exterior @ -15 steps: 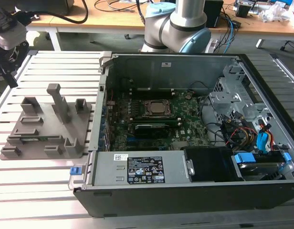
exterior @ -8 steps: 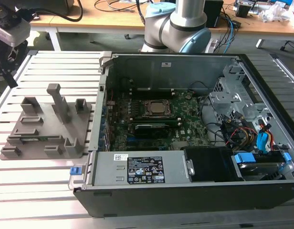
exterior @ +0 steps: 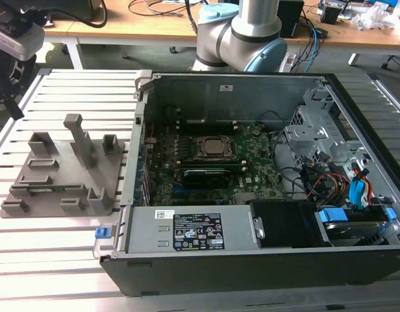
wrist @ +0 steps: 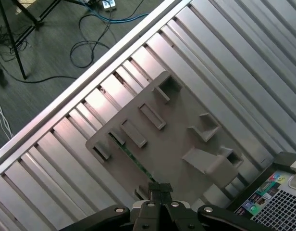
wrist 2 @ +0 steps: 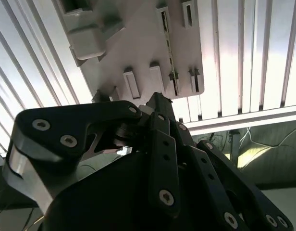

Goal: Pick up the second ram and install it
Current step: 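Pick up the second ram and move it above second insertion slot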

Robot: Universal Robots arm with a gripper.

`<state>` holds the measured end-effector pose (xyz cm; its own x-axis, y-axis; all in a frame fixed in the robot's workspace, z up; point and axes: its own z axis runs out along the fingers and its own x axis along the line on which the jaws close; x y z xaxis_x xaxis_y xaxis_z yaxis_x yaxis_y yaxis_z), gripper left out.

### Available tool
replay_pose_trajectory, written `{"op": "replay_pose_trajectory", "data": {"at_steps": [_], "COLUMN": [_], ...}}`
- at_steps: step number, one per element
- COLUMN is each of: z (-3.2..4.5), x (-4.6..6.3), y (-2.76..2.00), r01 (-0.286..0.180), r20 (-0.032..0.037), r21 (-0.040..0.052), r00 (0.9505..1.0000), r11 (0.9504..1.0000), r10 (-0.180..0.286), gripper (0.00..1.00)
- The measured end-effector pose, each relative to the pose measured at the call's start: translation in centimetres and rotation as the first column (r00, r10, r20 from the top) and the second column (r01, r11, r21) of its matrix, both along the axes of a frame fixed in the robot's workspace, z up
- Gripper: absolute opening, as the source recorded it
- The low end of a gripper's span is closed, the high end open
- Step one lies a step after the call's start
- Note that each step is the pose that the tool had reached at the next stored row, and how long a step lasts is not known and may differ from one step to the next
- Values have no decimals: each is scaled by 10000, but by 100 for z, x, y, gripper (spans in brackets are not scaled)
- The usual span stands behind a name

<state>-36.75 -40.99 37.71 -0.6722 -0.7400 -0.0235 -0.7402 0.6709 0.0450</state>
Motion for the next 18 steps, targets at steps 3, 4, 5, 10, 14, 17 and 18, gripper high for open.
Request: {"op": "replay_pose_trajectory", "data": {"at_steps": [3, 4, 5, 10, 14, 17, 18], "z": [0, 0, 0, 0, 0, 0, 0], "x": [0, 0, 0, 0, 0, 0, 0], "y": [0, 0, 0, 0, 0, 0, 0], "r01": [-567, -745, -873, -1449, -1912, -2258, -2320], "r20": [-1, -1, 0, -1, 0, -1, 0], "r21": [-1, 0, -1, -1, 0, -1, 0], "r00": [9984, 9972, 9962, 9895, 9816, 9742, 9727], "r11": [9984, 9972, 9962, 9895, 9816, 9742, 9727], "r10": [567, 745, 873, 1449, 1912, 2258, 2320], "gripper": [11, 11, 11, 11, 11, 11, 11]}}
